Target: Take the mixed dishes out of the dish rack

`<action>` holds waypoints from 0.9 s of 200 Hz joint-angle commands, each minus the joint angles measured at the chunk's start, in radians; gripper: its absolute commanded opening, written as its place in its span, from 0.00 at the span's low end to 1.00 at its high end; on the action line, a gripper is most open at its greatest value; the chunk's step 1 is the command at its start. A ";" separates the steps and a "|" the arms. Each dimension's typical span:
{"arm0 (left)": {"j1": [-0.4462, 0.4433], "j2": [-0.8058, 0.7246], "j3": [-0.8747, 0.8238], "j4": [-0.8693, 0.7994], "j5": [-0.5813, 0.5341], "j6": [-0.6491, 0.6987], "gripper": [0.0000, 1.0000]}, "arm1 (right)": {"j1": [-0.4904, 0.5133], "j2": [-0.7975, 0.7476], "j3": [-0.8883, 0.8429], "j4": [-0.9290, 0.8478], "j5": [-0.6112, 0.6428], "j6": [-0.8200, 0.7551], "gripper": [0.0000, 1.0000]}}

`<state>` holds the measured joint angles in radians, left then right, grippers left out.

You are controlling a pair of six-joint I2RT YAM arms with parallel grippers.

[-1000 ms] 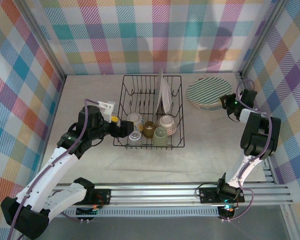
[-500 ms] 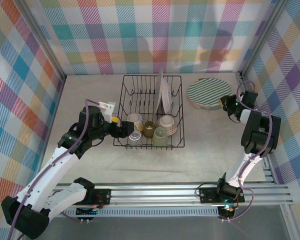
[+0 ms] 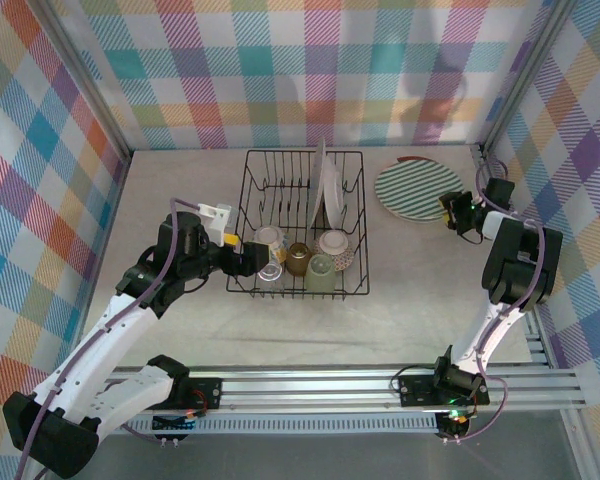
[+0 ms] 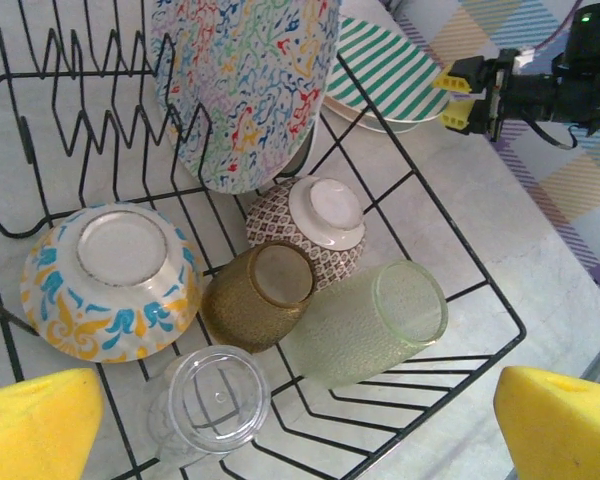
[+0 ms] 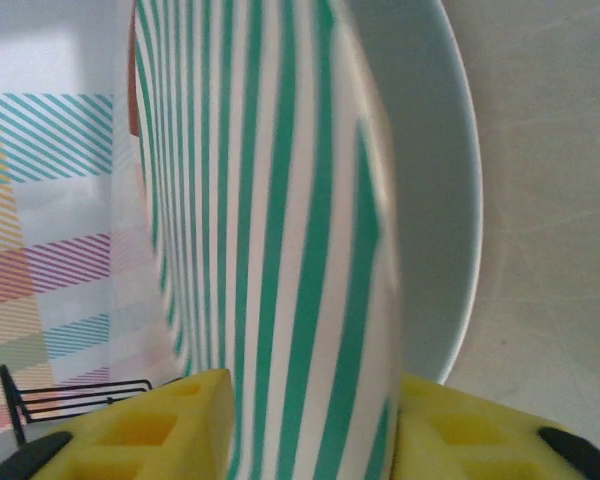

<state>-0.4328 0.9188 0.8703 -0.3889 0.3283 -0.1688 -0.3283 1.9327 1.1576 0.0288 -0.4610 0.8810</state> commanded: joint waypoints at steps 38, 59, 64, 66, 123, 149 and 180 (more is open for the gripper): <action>0.017 -0.060 -0.050 0.175 0.248 -0.067 1.00 | -0.006 0.035 0.081 -0.164 0.036 -0.057 0.69; 0.017 -0.074 -0.057 0.195 0.257 -0.074 1.00 | -0.005 0.049 0.118 -0.237 0.062 -0.076 0.80; 0.018 -0.076 -0.057 0.191 0.251 -0.072 1.00 | -0.004 0.050 0.124 -0.256 0.075 -0.081 0.82; 0.018 -0.076 -0.056 0.189 0.249 -0.071 1.00 | -0.003 0.051 0.128 -0.264 0.081 -0.083 0.84; 0.017 -0.063 -0.056 0.182 0.238 -0.069 1.00 | 0.027 0.104 0.221 -0.383 0.132 -0.112 0.99; 0.018 -0.065 -0.056 0.176 0.231 -0.066 1.00 | 0.044 0.124 0.257 -0.399 0.140 -0.112 0.99; 0.017 -0.065 -0.056 0.171 0.226 -0.060 1.00 | 0.054 0.147 0.303 -0.412 0.130 -0.094 0.99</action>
<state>-0.4294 0.8600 0.8207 -0.2333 0.5411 -0.2241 -0.2924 2.0502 1.4212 -0.3370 -0.3286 0.7914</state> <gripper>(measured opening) 0.998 0.992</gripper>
